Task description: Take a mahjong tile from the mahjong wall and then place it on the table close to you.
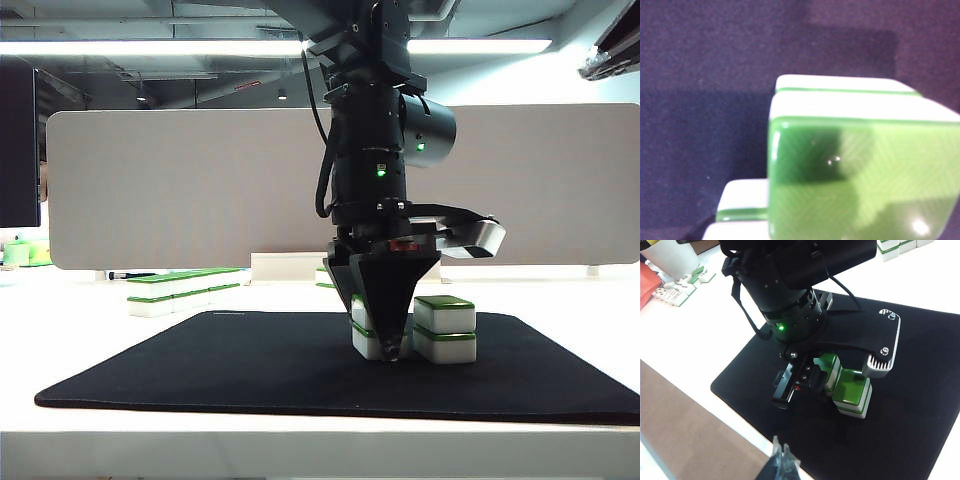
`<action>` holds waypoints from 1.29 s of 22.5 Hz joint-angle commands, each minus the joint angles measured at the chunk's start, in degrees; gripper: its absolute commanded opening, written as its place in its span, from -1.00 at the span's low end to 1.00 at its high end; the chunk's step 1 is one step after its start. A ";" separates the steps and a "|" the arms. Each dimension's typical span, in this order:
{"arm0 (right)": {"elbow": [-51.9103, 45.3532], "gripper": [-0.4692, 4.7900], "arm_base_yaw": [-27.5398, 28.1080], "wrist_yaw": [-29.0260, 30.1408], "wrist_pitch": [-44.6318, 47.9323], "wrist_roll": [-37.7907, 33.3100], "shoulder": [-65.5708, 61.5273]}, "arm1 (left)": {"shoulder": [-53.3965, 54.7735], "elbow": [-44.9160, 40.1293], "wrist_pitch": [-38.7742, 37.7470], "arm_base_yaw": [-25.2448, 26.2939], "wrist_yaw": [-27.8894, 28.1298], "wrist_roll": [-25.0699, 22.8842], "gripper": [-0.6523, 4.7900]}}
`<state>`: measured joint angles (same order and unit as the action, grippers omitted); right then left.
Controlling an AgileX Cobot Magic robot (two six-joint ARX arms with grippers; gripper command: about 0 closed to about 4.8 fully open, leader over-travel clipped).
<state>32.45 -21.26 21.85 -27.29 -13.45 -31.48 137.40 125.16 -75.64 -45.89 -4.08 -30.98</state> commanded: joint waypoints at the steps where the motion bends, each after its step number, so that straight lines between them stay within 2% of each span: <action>1: 0.15 -0.83 0.00 -0.09 0.98 0.22 0.07 | 0.31 0.00 -1.07 0.02 0.20 1.49 0.27; 6: 0.15 -0.83 0.00 -0.11 0.98 0.20 0.07 | 0.26 0.02 -4.13 0.00 0.39 1.49 0.50; 15: 0.15 -0.83 0.00 -0.09 0.96 0.20 0.07 | -0.11 0.04 -6.51 0.07 0.96 1.46 0.55; 18: 0.15 -0.83 0.00 -0.09 0.96 0.22 0.07 | -1.14 0.09 -6.51 0.07 6.99 1.46 0.55; 25: 0.15 -0.83 0.00 -0.09 0.96 0.20 0.07 | -5.62 0.09 -6.56 0.17 8.46 1.46 0.54; 29: 0.15 -0.83 0.00 -0.11 0.96 0.22 0.07 | -9.38 0.09 -6.54 0.17 14.34 1.49 0.54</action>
<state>32.45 -21.26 21.85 -27.29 -13.45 -31.51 129.54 125.03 -81.89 -45.63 7.88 -29.76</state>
